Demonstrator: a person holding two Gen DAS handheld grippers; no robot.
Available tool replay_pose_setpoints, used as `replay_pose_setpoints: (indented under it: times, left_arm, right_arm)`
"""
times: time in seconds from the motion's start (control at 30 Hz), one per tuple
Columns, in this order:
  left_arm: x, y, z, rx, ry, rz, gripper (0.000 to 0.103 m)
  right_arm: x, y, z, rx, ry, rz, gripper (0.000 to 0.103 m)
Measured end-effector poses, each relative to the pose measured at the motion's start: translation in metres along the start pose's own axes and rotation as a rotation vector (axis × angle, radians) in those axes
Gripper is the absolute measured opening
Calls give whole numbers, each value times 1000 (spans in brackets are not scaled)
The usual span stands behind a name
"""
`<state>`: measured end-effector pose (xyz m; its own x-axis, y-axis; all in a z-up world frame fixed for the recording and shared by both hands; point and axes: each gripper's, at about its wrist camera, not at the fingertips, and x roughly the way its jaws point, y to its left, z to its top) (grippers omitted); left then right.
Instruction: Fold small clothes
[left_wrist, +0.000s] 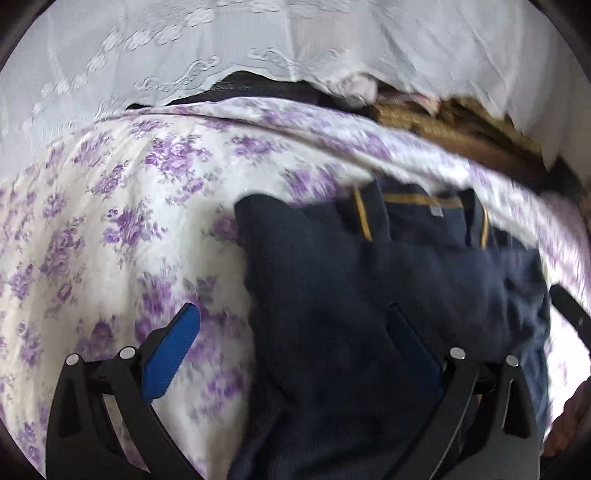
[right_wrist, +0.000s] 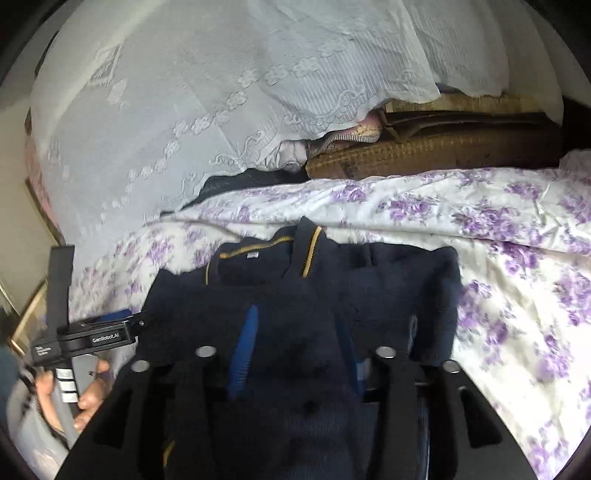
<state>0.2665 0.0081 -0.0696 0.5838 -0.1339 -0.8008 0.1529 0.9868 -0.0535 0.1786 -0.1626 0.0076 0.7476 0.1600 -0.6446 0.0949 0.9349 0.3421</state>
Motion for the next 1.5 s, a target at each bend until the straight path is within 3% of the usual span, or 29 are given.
replay_pose_setpoints:
  times: [0.07,0.13,0.2,0.3,0.37,0.47,0.57,0.73,0.8,0.87,0.97,1.07,1.13,1.2,1.27,1.3,1.37,1.43,1.5]
  left_arm:
    - [14,-8,-14,62,54,63,99]
    - [17,-1,-23,36,39,29,99]
    - [16,8,-18,-1,75,4,99]
    - [-2,15,-11,-43,6,57,99]
    - [-11,15,1,-49,-40,52,99]
    - [-3,4,11,-39,-28,39,99]
    - [39,-14,-6,35,49,81,99]
    - [10,-21,-8,50,-29,108,98]
    - [0,-34,-16,113,-34,113,98]
    - [7,-50,-27,183,-8,180,99]
    - [5,-55,-32,206,-20,226,99]
    - [-15,-50,-22,176,-64,189,99]
    - [-19,-50,-14,166,-98,197,99]
    - [-6,-48,-2,153,-79,219,99]
    - [27,-40,1,128,7,218,99]
    - [37,-26,-3,51,15,132,99]
    - [37,-10,-2,-30,54,52,99]
    - [29,-3,-2,-51,54,36,99]
    - [8,-2,-8,-51,1,46,98]
  right_arm:
    - [9,-4,-12,-21,63,-29,48]
    - [33,-11,-29,-21,151,-67,48]
    - [31,-9,-26,-27,147,-72,48]
    - [14,-5,-18,-16,80,-73,48]
    - [11,4,-5,-25,51,-43,48]
    - [32,19,7,-64,75,-38,57]
    - [79,26,-8,-136,169,-83,66]
    - [49,41,-13,-193,99,-136,66]
    - [37,47,-18,-228,107,-125,68]
    - [39,51,-29,-277,134,-176,75]
    - [46,48,-34,-270,156,-170,76]
    - [25,44,-20,-221,76,-166,76]
    - [25,39,-7,-167,71,-126,76]
    - [38,31,0,-108,92,-88,76]
    - [69,17,-3,-55,161,-85,77]
    - [74,13,-7,-60,153,-79,78]
    - [65,17,-7,-66,132,-77,78]
    - [52,16,-10,-54,80,-87,78]
    - [34,16,-12,-36,64,-45,78]
